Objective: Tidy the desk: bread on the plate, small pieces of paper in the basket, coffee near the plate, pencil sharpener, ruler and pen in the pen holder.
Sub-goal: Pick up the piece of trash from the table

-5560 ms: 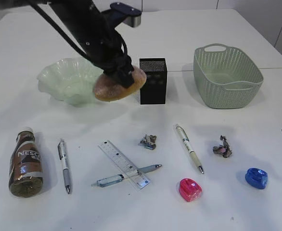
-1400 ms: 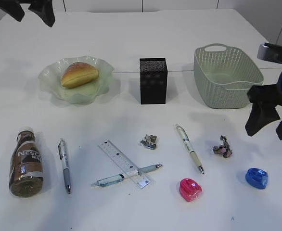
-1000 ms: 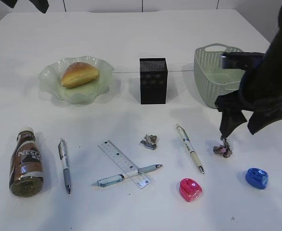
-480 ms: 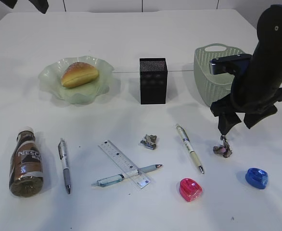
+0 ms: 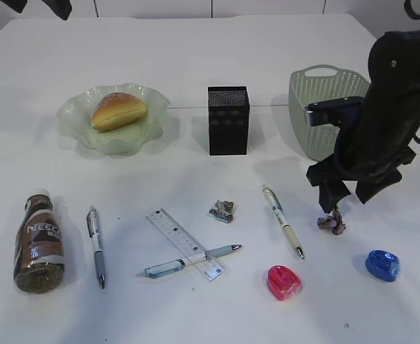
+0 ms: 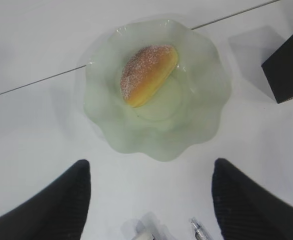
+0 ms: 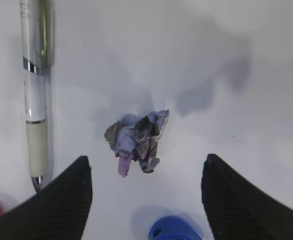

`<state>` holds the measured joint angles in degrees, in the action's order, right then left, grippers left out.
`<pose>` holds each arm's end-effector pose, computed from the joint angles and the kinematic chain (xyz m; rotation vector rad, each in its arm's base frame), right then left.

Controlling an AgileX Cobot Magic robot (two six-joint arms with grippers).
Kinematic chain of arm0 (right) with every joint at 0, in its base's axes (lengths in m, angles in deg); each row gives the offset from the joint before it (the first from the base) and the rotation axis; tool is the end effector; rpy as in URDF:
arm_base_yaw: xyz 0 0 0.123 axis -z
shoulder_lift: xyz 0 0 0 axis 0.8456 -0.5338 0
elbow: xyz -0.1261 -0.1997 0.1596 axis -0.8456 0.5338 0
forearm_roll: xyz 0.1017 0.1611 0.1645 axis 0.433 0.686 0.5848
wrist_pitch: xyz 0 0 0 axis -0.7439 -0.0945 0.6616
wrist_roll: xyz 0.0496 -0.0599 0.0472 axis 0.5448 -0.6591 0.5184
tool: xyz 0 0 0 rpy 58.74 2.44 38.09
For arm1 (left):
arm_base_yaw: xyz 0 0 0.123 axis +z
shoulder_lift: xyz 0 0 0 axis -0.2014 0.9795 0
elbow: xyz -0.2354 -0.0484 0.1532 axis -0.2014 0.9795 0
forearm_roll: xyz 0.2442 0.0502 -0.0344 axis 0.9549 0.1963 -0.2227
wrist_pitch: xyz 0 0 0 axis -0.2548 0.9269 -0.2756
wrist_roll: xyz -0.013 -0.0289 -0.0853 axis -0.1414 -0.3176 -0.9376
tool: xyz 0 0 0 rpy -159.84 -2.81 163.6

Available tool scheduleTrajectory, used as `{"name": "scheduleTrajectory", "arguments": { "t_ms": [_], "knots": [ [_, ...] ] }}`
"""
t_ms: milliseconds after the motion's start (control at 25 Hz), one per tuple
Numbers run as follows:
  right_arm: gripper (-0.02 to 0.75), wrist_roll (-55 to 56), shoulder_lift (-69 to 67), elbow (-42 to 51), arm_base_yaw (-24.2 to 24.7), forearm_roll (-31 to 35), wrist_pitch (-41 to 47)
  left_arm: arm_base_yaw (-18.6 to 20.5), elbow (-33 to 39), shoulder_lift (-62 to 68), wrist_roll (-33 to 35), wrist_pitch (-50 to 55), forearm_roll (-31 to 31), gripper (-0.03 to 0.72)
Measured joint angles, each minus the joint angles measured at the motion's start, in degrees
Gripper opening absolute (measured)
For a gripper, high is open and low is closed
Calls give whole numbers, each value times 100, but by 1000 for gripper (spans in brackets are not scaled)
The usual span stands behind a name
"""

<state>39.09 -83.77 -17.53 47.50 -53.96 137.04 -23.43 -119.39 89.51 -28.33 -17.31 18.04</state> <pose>0.3661 0.0670 0.1768 -0.3391 2.9918 0.0274 0.4278 -0.0869 0.3844 0.2859 2.5147 -0.0368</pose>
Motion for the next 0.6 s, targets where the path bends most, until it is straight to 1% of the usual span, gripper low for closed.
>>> {"name": "scheduleTrajectory", "arguments": {
  "t_ms": [600],
  "knots": [
    [533, 0, -582, -19, 0, 32, -264, 0, 0, 0, 0, 0, -19, 529]
  ]
}}
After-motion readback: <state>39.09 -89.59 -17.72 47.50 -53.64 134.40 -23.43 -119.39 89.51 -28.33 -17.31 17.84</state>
